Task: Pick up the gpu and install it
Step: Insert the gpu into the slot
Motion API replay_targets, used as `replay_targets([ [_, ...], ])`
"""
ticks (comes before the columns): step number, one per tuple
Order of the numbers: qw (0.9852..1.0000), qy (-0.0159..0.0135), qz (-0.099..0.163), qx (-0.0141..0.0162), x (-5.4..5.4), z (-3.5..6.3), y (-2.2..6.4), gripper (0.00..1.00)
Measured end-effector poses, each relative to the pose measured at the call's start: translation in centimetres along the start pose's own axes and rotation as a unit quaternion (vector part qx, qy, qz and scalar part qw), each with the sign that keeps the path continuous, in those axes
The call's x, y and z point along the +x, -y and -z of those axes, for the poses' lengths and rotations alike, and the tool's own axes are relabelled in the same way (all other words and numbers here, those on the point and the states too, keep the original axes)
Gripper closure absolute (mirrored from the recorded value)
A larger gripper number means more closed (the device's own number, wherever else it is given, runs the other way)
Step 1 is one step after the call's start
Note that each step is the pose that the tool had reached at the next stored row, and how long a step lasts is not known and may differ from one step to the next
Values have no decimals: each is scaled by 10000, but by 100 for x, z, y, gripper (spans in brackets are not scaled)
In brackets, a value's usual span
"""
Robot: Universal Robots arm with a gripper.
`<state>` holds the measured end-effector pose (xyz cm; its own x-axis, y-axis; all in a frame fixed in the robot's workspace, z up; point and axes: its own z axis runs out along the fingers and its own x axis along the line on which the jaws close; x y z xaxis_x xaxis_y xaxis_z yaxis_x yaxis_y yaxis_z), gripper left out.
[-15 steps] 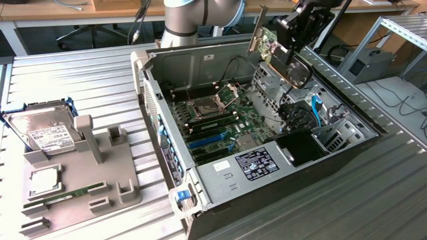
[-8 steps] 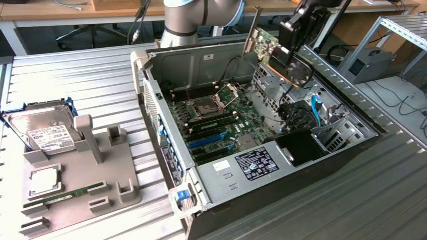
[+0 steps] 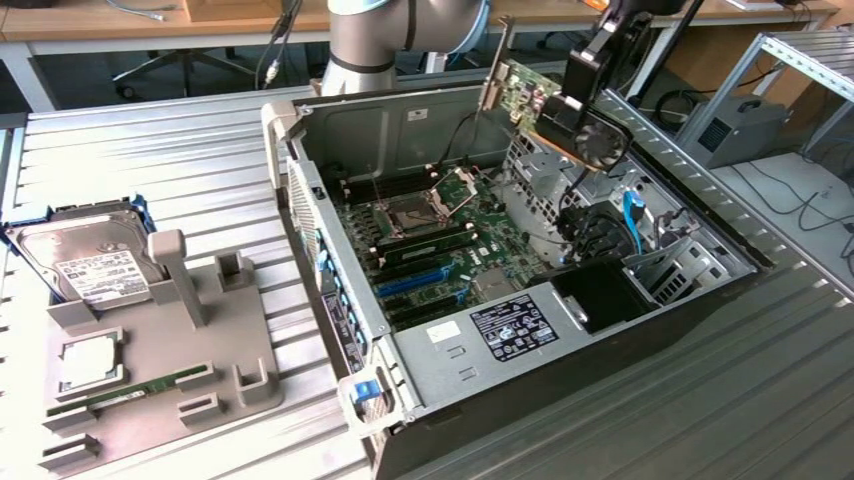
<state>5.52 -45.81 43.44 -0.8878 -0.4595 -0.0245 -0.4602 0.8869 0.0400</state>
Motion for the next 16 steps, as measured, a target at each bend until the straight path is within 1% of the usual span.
replay_targets([
  [2,9998,-7,180,-4,0,0,0,73],
  [4,9993,-15,369,-9,0,0,0,73],
  [6,9985,-22,544,-13,0,0,0,73],
  [8,9973,-30,729,-18,0,0,0,73],
  [9,9963,-34,857,-21,0,0,0,73],
  [10,9956,-37,932,-23,0,-1,0,73],
  [13,9927,-48,1203,-30,0,-1,0,73],
  [14,9914,-52,1307,-32,0,-1,0,73],
  [16,9880,-62,1543,-38,0,-1,0,73],
])
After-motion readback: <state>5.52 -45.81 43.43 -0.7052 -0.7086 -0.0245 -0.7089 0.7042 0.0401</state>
